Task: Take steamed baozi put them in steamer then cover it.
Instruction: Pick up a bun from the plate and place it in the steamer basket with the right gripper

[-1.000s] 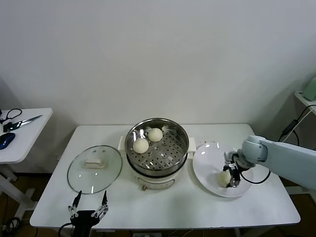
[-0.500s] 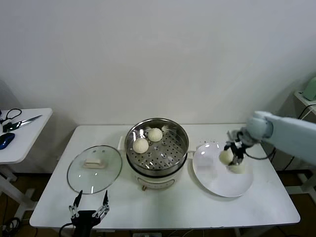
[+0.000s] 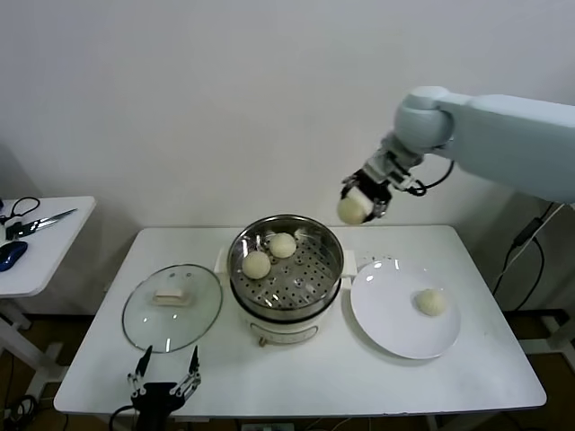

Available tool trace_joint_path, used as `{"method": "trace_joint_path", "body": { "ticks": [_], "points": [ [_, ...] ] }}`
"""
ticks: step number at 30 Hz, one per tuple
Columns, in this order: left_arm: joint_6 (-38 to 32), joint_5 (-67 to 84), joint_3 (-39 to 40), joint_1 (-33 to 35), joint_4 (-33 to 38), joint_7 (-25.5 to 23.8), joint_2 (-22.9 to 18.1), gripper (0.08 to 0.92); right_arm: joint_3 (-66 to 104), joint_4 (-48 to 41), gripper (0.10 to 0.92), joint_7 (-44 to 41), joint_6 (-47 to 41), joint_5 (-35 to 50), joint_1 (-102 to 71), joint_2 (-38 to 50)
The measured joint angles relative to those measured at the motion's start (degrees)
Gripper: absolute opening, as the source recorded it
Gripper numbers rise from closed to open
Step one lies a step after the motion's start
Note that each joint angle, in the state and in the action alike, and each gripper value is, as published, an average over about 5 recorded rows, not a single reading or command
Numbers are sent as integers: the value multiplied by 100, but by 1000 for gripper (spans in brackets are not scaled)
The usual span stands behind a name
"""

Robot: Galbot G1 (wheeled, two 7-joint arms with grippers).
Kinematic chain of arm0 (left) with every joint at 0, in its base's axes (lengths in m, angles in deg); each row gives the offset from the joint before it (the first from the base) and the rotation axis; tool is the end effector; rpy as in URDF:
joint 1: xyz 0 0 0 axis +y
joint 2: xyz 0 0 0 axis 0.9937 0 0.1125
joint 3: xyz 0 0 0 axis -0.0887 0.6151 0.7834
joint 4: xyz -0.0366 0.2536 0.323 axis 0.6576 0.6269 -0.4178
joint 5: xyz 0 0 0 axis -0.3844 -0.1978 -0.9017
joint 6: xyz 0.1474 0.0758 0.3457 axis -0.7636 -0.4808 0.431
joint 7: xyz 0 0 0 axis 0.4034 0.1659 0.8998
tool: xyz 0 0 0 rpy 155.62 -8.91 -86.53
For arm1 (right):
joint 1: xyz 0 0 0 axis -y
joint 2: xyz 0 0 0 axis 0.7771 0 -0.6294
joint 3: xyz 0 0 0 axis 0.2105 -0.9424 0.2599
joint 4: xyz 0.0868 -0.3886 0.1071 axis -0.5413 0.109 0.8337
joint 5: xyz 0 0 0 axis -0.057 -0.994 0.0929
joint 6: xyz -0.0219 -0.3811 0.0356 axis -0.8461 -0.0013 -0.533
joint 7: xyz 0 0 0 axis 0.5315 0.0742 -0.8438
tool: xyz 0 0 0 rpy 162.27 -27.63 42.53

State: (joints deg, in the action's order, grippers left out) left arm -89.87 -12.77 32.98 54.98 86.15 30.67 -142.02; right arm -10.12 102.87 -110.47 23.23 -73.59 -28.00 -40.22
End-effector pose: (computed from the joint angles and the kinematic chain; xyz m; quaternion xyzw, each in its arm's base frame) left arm 0.0609 0.0243 -0.3711 0.0335 -0.9920 -0.0471 0.1127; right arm 0.5843 0.0617 0.0461 0.6312 -0.2764 0.7206 0.0765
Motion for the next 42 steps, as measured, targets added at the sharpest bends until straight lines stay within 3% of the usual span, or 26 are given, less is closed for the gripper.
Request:
{"method": "trace_joint_path", "body": {
  "ticks": [11,27,35,42],
  "points": [
    [-30,15,-58,77,57,12,5,823,0,-124,696,319,840,-719,-742,-830],
    [-92,62,-95,86,12,45,2,823,5,-789,696,407,1171,-1338,-1546,-1491],
    [-110,80,-101,89,10,62,4,823,4,-976,807,479,1229,-1397,-1634,-1610],
    [-110,80,-101,88,33,65,4,823,4,-1045,822,439,1270,-1243,-1484,-1530]
  ]
}}
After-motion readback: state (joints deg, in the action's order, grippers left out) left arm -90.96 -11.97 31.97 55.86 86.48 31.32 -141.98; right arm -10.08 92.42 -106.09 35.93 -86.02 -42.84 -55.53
